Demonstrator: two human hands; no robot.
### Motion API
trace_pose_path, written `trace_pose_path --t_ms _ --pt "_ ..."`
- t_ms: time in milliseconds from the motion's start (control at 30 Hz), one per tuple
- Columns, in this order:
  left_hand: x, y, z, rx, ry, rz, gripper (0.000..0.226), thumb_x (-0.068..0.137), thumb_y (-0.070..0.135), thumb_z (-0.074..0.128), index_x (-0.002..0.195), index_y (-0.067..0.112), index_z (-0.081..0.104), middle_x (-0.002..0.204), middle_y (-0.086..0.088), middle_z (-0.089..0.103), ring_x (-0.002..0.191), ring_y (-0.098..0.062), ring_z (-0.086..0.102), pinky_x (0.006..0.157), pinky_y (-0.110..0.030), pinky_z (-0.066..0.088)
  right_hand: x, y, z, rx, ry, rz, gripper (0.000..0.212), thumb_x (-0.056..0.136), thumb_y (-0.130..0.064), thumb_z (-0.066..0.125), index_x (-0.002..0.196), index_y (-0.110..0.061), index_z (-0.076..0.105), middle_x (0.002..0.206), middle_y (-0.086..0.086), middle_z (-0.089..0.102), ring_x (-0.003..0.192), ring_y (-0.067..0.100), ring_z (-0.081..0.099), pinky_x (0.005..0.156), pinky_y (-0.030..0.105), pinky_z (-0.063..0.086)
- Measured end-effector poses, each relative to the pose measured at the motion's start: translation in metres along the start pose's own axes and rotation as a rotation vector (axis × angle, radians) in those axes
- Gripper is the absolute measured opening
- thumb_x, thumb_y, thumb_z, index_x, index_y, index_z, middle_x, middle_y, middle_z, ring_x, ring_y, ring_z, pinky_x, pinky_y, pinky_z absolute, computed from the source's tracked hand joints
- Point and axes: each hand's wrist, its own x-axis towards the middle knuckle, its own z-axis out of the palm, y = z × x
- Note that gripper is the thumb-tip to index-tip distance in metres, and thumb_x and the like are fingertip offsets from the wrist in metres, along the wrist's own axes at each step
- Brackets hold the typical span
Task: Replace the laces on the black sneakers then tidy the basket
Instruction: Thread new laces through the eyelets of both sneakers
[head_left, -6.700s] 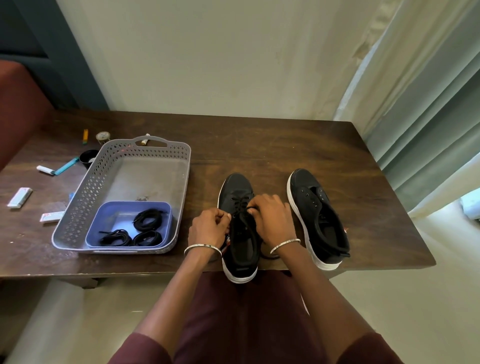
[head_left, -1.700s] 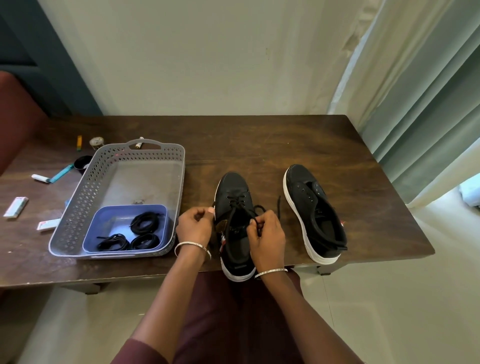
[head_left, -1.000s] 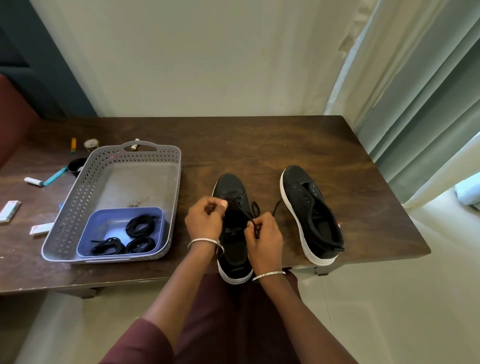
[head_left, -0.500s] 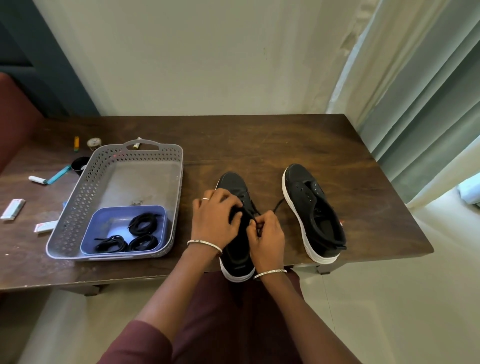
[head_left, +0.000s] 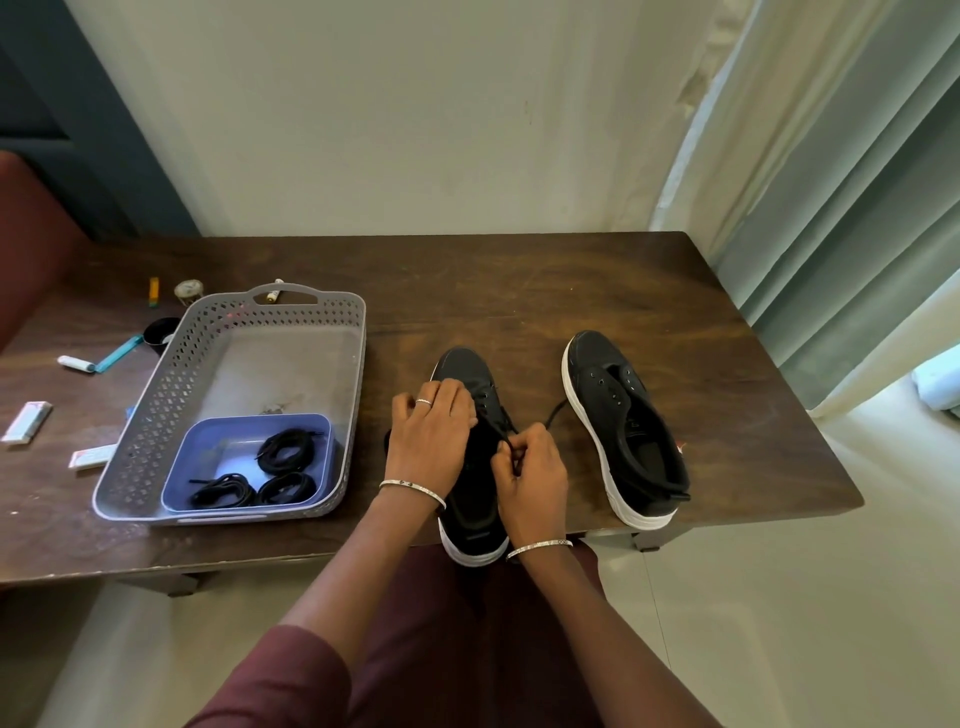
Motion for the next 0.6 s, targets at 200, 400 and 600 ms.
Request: trace_pose_path --t_ms 200,400,600 --pt "-0.001 0.000 -0.006 -0.150 -0.063 -0.084 0.026 0.071 0.028 0.083 0.095 0.026 0.073 0.110 0.005 0.063 0.107 -0.021 0.057 0.082 -0.042 0.044 0.000 -0.001 -0.001 -0.008 -0.014 0.009 0.014 0.093 -0.012 0.061 0.085 -0.013 0.049 0.081 -0.004 0.050 0.066 0.003 0.045 0.058 0.012 0.035" --pt "-0.002 0.002 -0.005 -0.169 0.016 -0.080 0.006 0.074 0.026 0.082 0.077 0.028 0.076 0.100 0.010 0.065 0.102 -0.018 0.056 0.084 -0.037 0.032 0.001 0.000 -0.001 -0.009 -0.023 0.014 0.014 0.093 -0.013 0.060 0.085 -0.013 0.048 0.081 -0.001 0.051 0.068 0.010 0.045 0.057 0.014 0.033" --pt "0.000 -0.004 -0.012 -1.179 -0.074 -0.957 0.004 0.082 0.028 0.078 0.083 0.024 0.079 0.081 0.012 0.073 0.085 -0.008 0.066 0.079 -0.026 0.049 0.000 0.000 -0.001 -0.006 -0.005 -0.010 0.016 0.092 -0.011 0.060 0.083 -0.013 0.048 0.080 -0.004 0.049 0.066 0.005 0.044 0.058 0.011 0.035"
